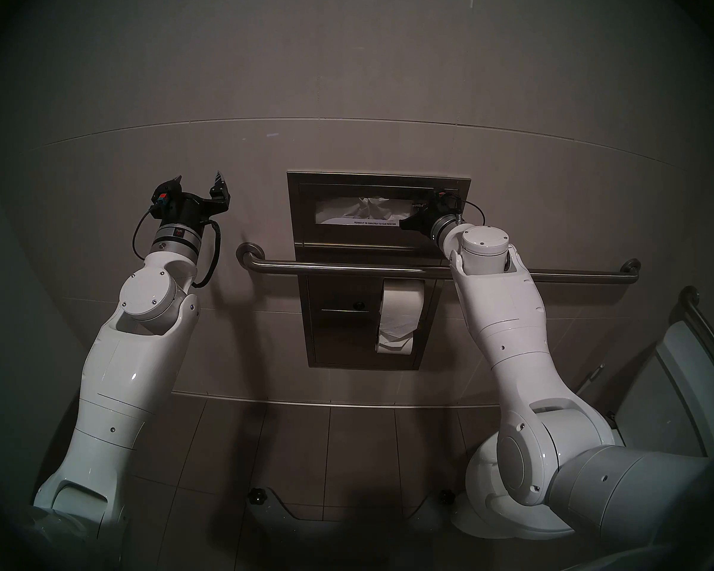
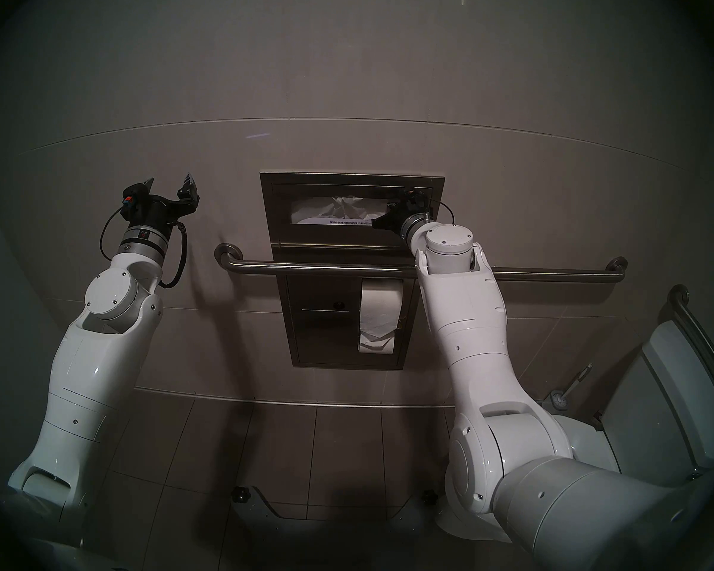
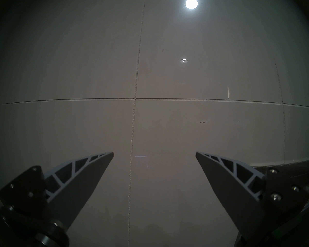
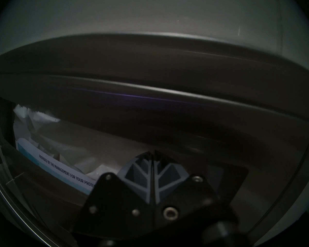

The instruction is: Take out a toilet seat cover

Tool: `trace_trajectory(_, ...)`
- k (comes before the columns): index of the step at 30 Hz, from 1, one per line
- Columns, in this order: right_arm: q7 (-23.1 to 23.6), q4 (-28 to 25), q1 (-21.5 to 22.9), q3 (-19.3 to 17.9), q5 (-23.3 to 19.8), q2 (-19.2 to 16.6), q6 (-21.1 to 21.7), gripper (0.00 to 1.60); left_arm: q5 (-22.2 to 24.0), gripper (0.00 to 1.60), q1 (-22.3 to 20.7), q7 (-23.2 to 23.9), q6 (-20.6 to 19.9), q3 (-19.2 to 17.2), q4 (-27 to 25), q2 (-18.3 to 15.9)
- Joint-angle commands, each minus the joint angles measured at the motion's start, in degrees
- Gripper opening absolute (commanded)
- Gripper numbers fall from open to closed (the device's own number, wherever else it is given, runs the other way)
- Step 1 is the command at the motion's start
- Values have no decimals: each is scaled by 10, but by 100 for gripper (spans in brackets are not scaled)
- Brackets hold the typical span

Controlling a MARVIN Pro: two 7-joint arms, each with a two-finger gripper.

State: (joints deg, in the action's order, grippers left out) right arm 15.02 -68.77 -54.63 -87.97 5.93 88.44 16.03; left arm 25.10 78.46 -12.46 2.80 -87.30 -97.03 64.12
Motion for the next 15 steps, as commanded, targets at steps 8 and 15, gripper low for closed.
trace_trajectory(8,-1,-103,-56,3,-3,8,29,0,0,160,-19,1,6,-4,-16,-1)
trace_trajectory(15,0,-136,-92,1,-8,6,49,0,0,160,-19,1,6,-4,-16,-1)
